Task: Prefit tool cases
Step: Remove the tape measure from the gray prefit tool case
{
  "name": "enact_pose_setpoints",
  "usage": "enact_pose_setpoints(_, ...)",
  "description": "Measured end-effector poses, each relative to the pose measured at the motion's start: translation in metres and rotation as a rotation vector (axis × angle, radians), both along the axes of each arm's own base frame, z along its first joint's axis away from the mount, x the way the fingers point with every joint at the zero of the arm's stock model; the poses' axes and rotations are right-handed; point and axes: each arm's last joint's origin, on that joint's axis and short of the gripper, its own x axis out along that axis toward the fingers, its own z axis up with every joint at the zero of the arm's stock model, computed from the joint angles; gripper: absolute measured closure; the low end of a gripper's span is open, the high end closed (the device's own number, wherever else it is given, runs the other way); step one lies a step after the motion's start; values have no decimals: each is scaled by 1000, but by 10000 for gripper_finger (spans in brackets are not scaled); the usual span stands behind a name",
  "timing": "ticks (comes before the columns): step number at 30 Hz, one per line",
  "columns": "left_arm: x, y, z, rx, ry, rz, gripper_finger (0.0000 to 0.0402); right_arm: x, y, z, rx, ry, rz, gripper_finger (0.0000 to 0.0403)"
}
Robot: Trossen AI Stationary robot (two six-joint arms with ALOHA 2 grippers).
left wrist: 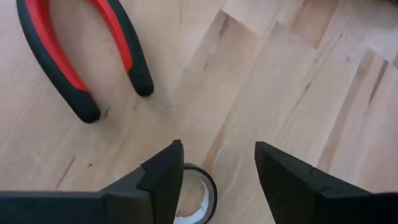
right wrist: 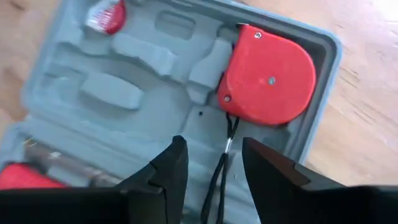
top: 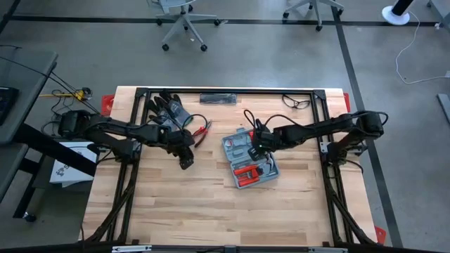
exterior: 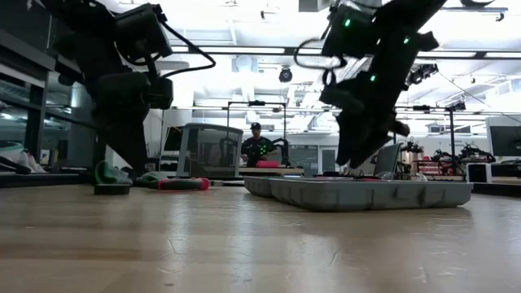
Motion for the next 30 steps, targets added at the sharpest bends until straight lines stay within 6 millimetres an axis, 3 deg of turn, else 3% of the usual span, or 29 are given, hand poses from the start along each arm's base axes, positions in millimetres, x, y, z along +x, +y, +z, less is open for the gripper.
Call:
enact_pose_setpoints(10,0,0,0,-10,2,22,213,10,-7,-42,3,114,-95,259)
enact_pose_setpoints(13,0,0,0,-11,3,21,213,11,-5,-43,-2,105,-98,300)
enact_pose_setpoints(15,0,0,0,-12,2,20,213,11,-2,-38,-7,84,-88,360)
enact_pose_setpoints(17,0,0,0,-11,3,21,213,11,0,-33,13,58,-63,389)
enact_pose_setpoints(21,0,0,0,-9,3,21,213,8,3,-18,36,5,-67,398)
enact_pose_setpoints(30,0,0,0,8,4,27,213,-8,1,54,-63,-312,-89,401)
